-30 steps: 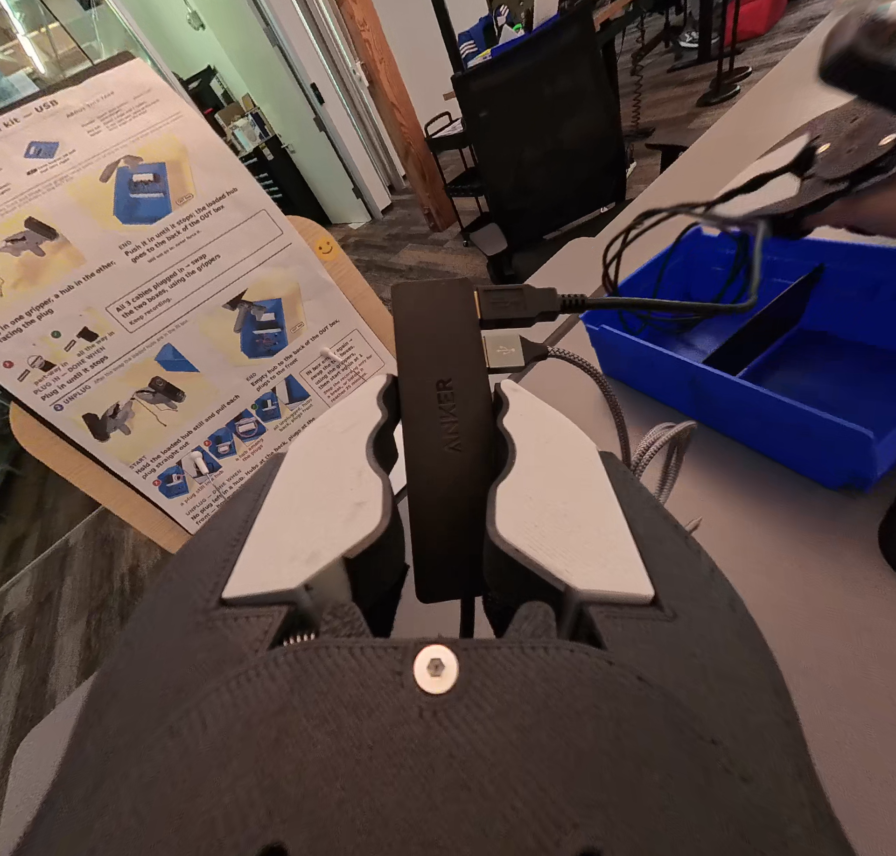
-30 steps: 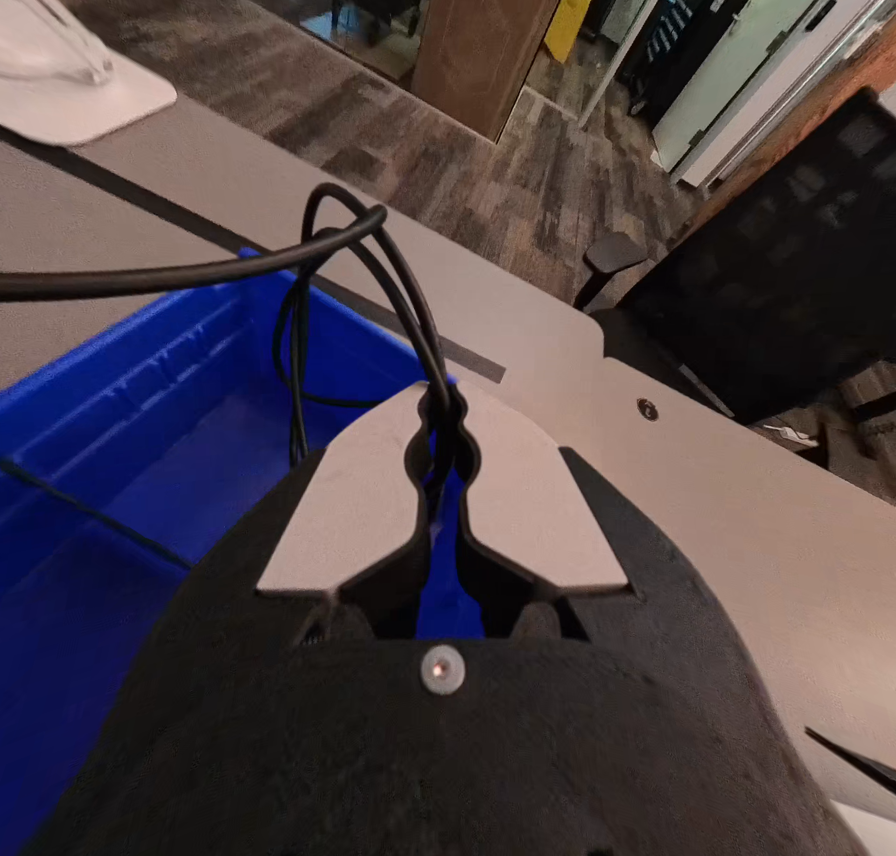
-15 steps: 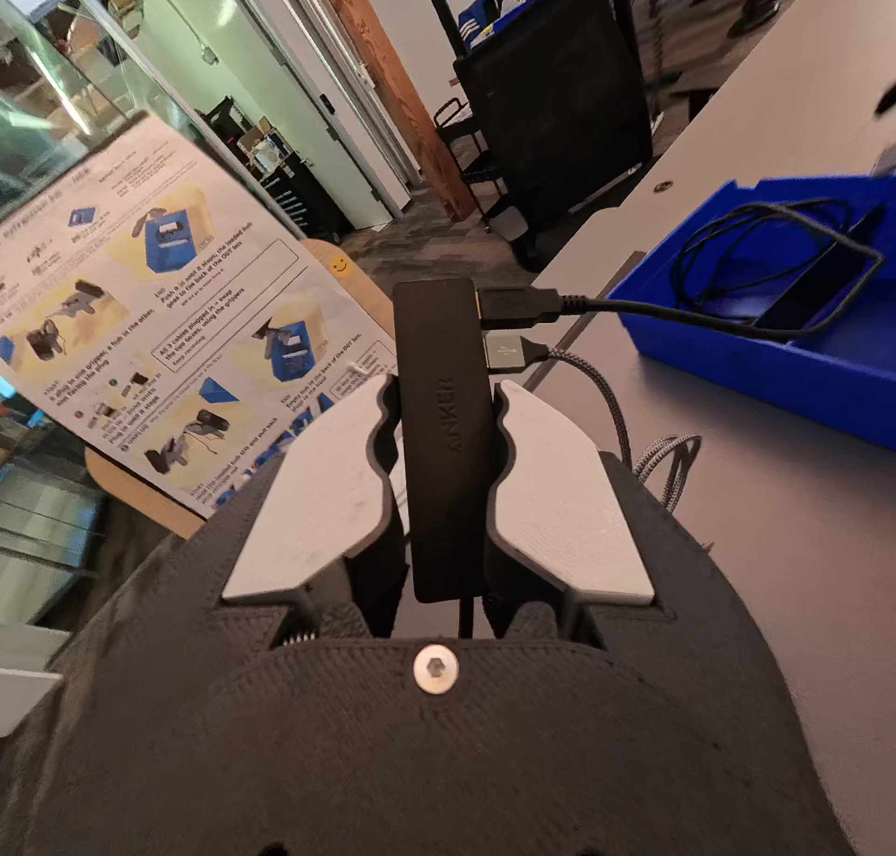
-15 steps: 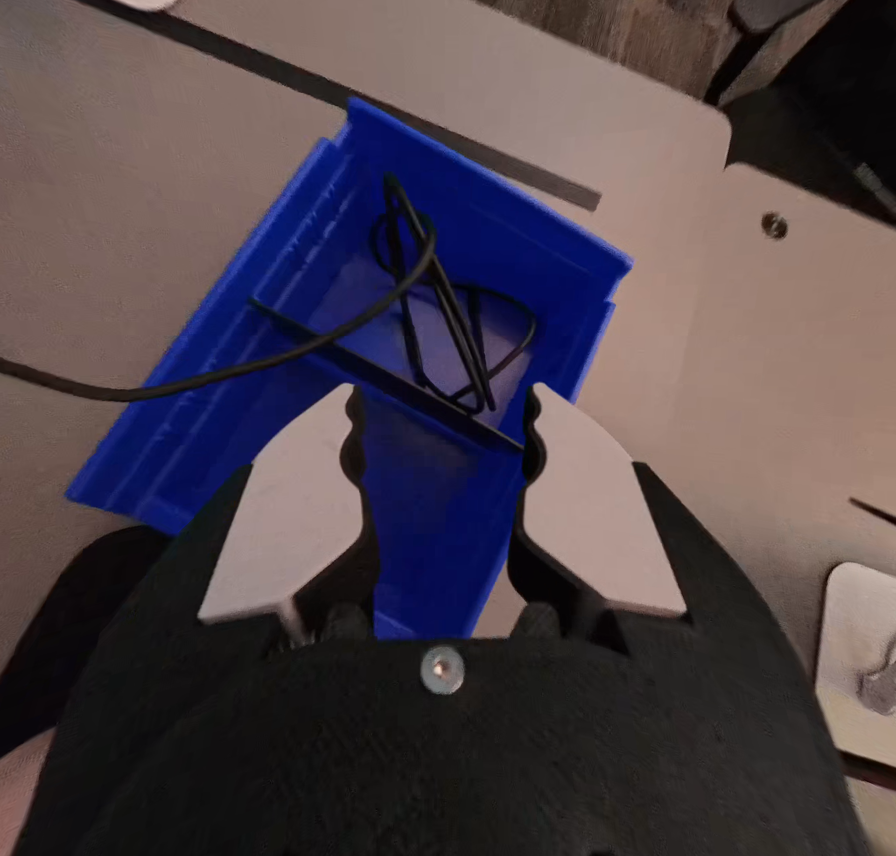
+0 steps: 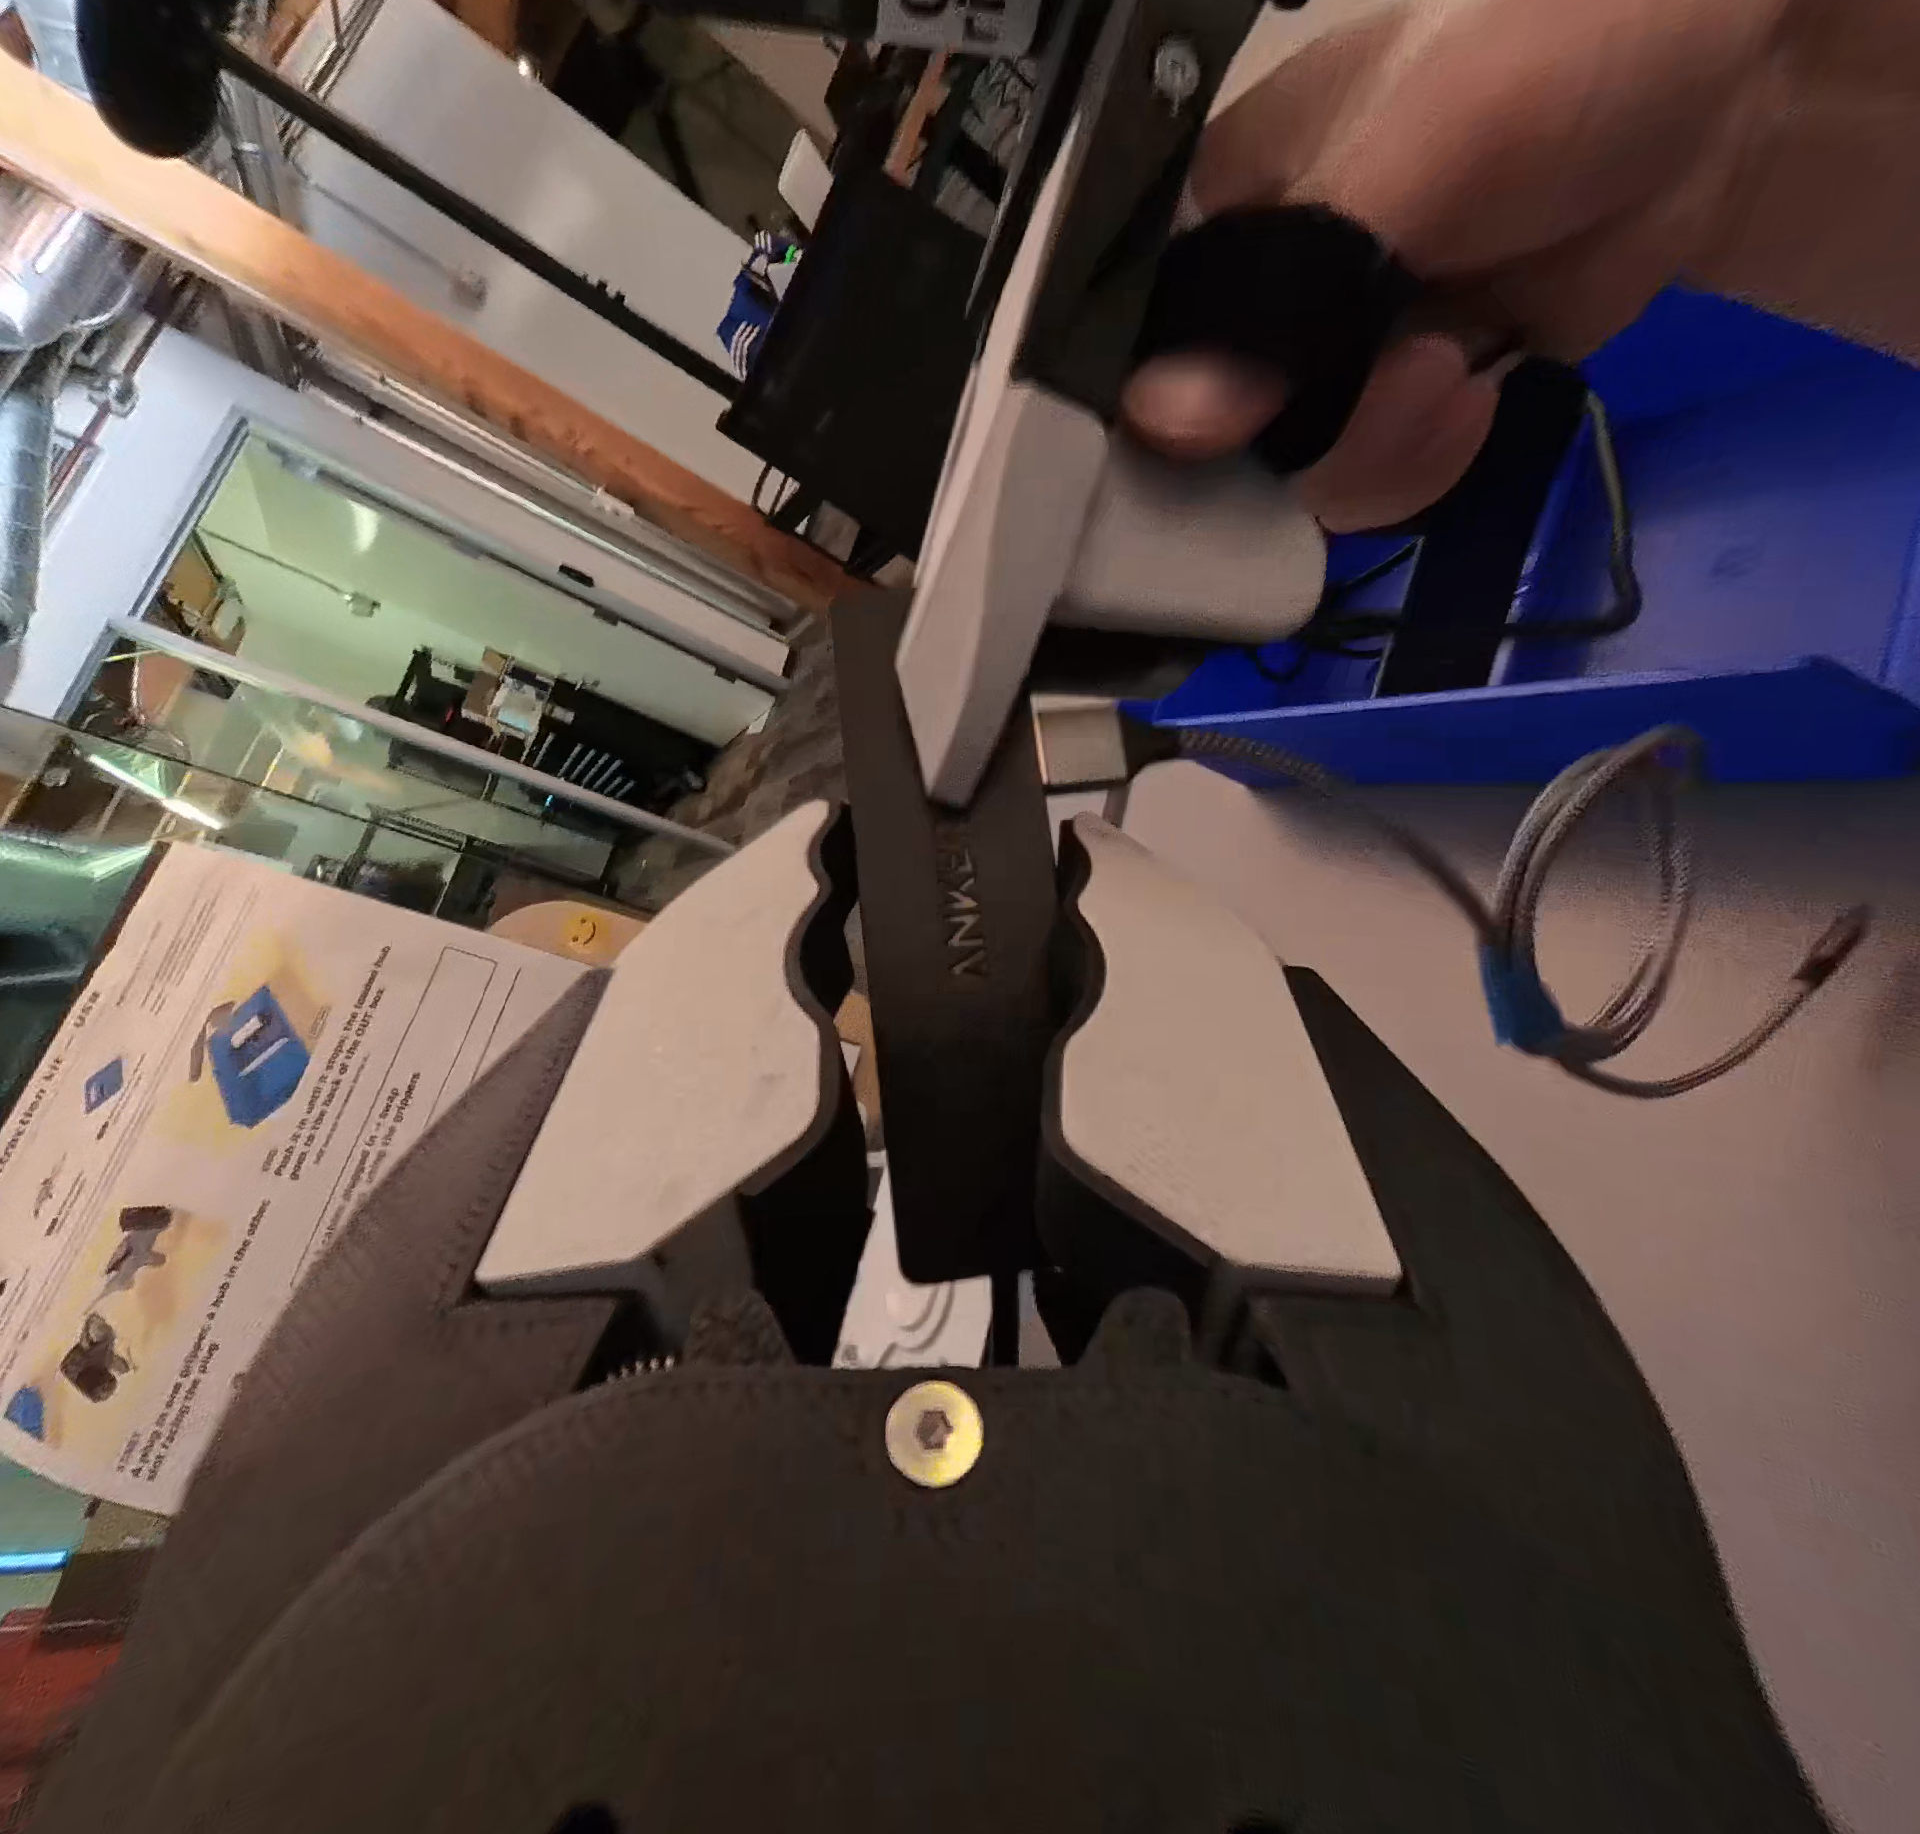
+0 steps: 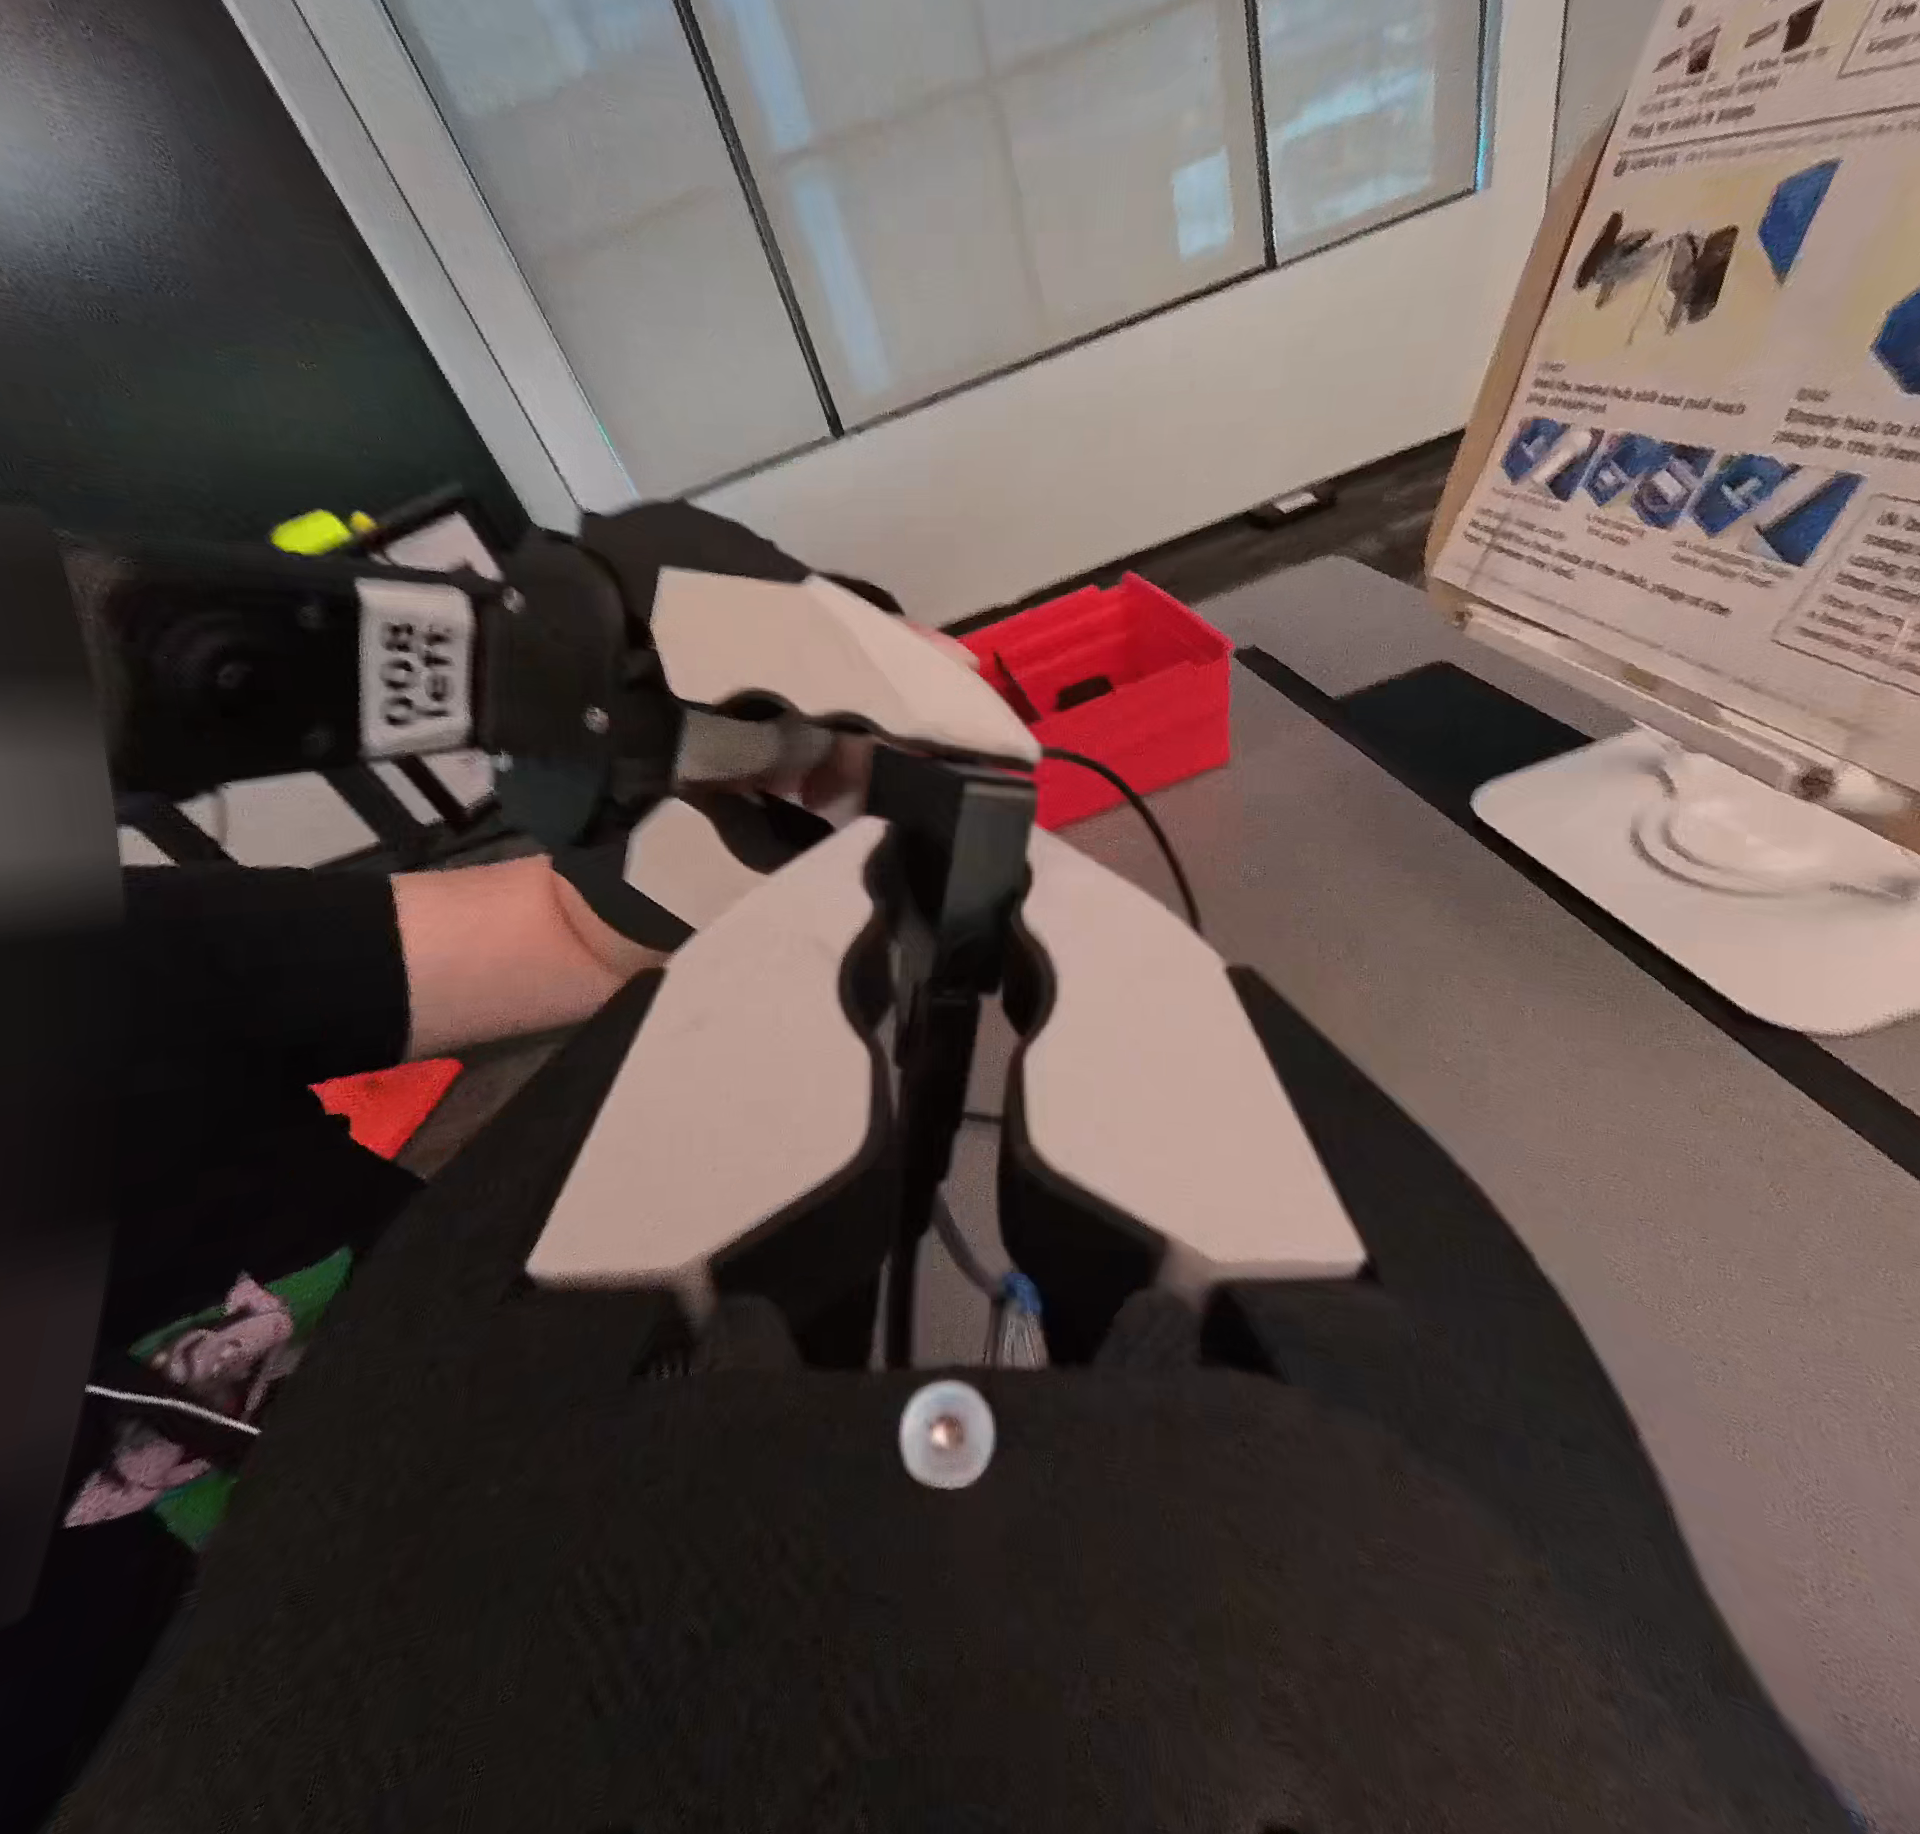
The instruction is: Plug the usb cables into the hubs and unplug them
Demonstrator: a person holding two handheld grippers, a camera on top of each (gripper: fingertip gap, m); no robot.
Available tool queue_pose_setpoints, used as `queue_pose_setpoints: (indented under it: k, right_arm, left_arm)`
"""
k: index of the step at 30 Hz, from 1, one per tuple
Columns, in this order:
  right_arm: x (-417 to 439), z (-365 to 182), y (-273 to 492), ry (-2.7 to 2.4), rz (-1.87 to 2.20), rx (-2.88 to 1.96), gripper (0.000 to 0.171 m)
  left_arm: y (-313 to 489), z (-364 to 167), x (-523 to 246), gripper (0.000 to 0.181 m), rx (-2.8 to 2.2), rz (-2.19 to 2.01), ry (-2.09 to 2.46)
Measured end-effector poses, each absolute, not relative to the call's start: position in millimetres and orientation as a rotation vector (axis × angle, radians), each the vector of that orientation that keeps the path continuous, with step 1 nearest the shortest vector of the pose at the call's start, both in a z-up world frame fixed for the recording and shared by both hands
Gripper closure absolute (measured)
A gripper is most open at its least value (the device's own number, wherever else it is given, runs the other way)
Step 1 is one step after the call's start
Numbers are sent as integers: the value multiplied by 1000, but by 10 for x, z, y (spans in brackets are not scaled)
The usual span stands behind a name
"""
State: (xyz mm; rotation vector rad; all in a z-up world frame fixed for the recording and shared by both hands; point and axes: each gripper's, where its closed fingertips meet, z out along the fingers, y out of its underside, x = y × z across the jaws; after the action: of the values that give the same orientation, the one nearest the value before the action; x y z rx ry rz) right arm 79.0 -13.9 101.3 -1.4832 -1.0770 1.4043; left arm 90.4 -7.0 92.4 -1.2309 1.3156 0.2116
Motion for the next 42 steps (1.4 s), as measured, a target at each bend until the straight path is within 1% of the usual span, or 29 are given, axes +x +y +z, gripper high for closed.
queue_pose_setpoints:
  k: [1,2,4,7,9,11,14,17,19,21,24,26,31,33,38,41,42]
  right_arm:
    - [800,1061,-172,-1076,1457,-1450,158]
    - [816,1065,-200,-1093,1468,-1432,159]
    - [890,1105,-158,-1074,1401,-1400,160]
    - [1099,1212,-27,-986,1289,-1360,159]
    - [1265,1352,11,-916,1273,-1293,159]
    - [1413,1470,3,-867,1245,-1229,159]
    - [1527,1570,2,-830,1208,-1172,159]
    - [1591,1598,11,-808,1191,-1157,159]
    - [1604,1597,29,-797,1187,-1158,159]
    - [1597,1594,46,-794,1185,-1159,160]
    - [1614,1614,32,-799,1191,-1147,159]
    - [1634,1628,21,-799,1193,-1140,159]
    - [1752,1636,44,-778,1172,-1144,159]
    - [1815,1643,52,-765,1171,-1145,160]
    - [1944,1646,82,-740,1197,-1149,159]
    - [1898,1650,75,-742,1199,-1156,159]
    - [1879,1649,76,-745,1195,-1160,159]
  left_arm:
    - [-76,946,919,145,-1215,189,1304]
    - [-102,970,920,144,-1209,148,1285]
    - [-133,1073,808,137,-1229,76,1185]
    - [-207,1227,373,126,-1291,-84,963]
    - [-198,1117,26,119,-1396,-217,823]
    - [-104,793,-220,114,-1514,-315,741]
    - [199,94,-399,112,-1672,-322,706]
    - [382,-563,-125,102,-1824,-560,723]
    - [501,-814,116,99,-1843,-675,732]
    - [634,-1037,314,95,-1883,-703,763]
    - [782,-1258,575,95,-1931,-737,808]
    - [783,-1261,772,92,-1928,-866,811]
    - [618,-997,1123,93,-1774,-1308,801]
    - [577,-932,1217,91,-1722,-1400,805]
    - [637,-1023,1431,84,-1736,-1328,843]
    - [802,-1052,1482,85,-1770,-1213,777]
    - [899,-1076,1455,88,-1794,-1131,734]
